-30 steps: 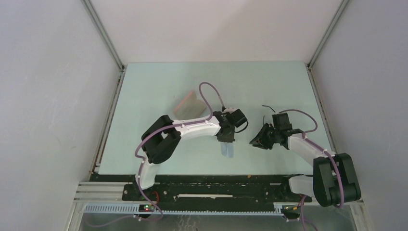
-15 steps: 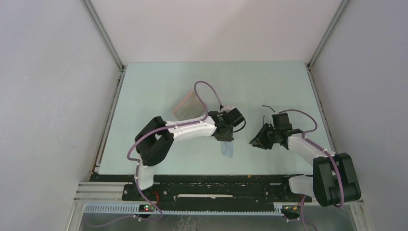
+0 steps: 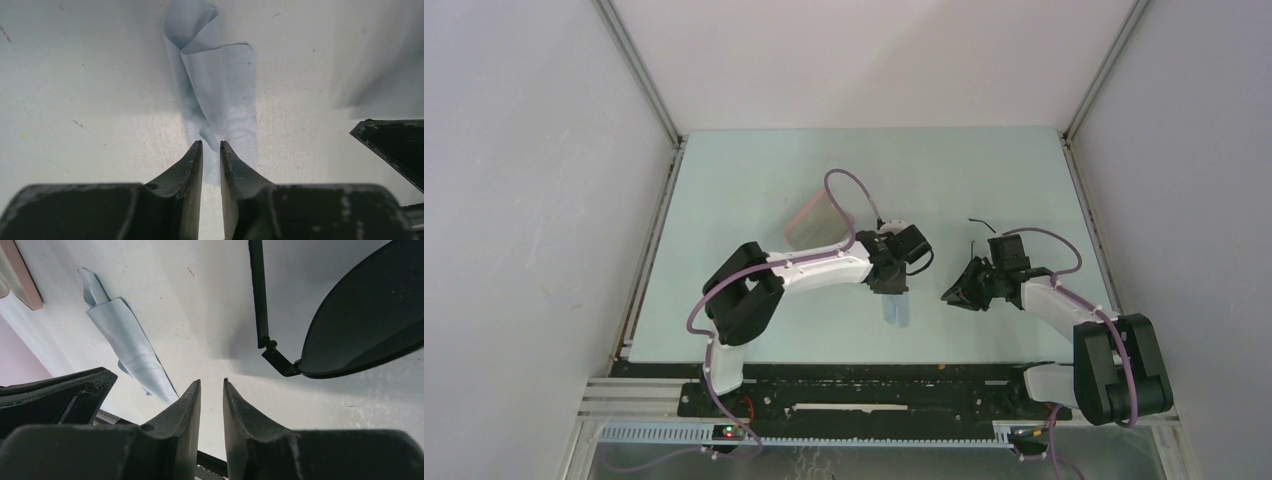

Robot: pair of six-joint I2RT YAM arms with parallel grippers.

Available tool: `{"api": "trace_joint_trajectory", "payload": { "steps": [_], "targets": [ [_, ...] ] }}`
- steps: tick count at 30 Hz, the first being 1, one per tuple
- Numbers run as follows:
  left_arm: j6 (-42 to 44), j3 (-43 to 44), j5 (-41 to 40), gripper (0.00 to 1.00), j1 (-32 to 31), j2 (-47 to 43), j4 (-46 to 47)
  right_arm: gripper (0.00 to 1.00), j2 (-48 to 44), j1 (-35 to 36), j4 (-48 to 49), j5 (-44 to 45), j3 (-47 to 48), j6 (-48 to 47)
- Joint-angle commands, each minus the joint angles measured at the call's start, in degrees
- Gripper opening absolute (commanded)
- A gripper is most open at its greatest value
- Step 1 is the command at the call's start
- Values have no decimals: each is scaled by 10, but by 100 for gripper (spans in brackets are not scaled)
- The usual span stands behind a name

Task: Organize the sunglasses
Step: Adjust the glasses cleaning cloth at the center of the board.

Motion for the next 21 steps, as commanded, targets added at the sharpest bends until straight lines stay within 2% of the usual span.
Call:
{"api": "trace_joint_trajectory", "payload": {
  "steps": [1,12,21],
  "targets": [
    [-29,-25,-9,23,9,-13,2,31,5,4,14,-4,3,-1],
    [-53,-86,50,20,29,-30,79,30,8,5,16,-5,3,-2],
    [-61,-113,50,19,29,-60,112,30,11,5,17,-2,3,-2]
  ]
}}
